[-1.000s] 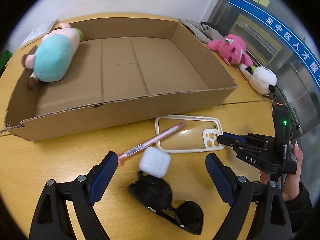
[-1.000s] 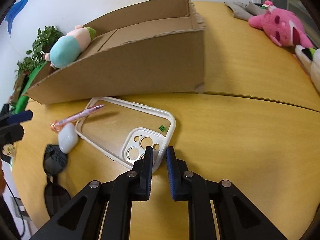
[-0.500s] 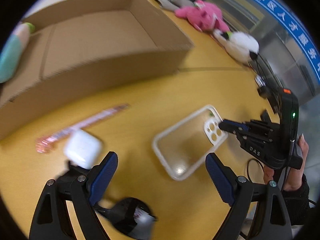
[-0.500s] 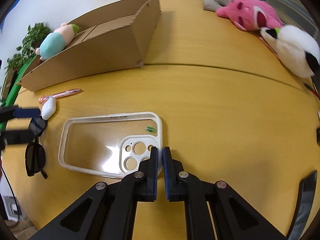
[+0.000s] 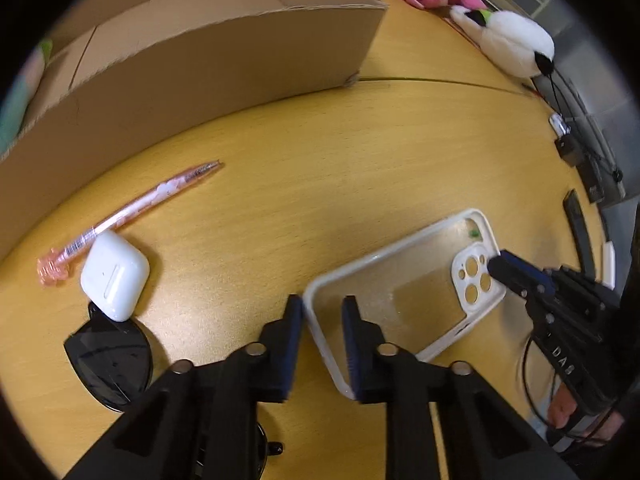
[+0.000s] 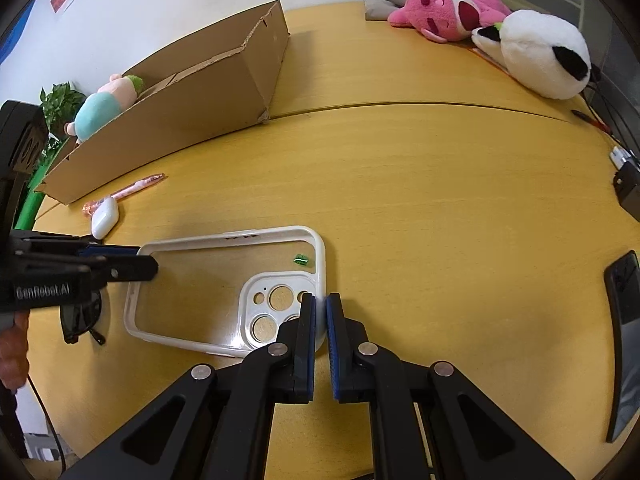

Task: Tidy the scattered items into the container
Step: 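Lift the phone case and carry it over the box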

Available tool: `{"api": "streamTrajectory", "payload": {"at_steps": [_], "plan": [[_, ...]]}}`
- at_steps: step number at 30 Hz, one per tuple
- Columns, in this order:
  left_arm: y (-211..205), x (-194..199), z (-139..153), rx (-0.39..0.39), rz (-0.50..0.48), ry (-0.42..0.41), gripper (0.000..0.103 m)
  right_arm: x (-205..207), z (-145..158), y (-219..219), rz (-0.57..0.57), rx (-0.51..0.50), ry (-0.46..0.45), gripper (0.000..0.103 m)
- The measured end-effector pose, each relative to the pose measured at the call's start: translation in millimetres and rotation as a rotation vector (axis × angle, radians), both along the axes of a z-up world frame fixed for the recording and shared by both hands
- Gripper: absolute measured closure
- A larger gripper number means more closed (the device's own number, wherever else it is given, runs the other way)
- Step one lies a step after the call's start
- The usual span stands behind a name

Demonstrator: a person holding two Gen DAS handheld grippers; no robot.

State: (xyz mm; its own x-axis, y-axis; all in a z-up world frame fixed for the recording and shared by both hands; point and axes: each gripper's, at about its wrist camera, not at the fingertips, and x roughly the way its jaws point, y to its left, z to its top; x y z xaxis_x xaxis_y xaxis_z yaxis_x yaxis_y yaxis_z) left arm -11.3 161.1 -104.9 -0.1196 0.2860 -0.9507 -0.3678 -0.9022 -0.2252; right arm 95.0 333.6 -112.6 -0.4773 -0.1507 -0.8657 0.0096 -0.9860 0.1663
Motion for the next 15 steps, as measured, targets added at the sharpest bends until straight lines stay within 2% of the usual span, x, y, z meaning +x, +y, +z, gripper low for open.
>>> {"api": "streamTrajectory", "payload": {"at_steps": [2, 7, 11, 15], "plan": [[-5, 1, 6, 0.011, 0.005, 0.014, 0.095, 2, 1, 0, 0.000, 0.004, 0.008, 0.097], [-17, 3, 40, 0.029, 0.011, 0.101, 0.096, 6, 22, -9, 0.030, 0.028, 0.083, 0.097], [-35, 4, 85, 0.069, 0.009, 0.202, 0.095, 3, 58, -15, 0.040, 0.020, 0.180, 0.097], [-51, 4, 133, 0.080, 0.024, 0.321, 0.095, -5, 113, -32, 0.103, 0.031, 0.323, 0.097]]}}
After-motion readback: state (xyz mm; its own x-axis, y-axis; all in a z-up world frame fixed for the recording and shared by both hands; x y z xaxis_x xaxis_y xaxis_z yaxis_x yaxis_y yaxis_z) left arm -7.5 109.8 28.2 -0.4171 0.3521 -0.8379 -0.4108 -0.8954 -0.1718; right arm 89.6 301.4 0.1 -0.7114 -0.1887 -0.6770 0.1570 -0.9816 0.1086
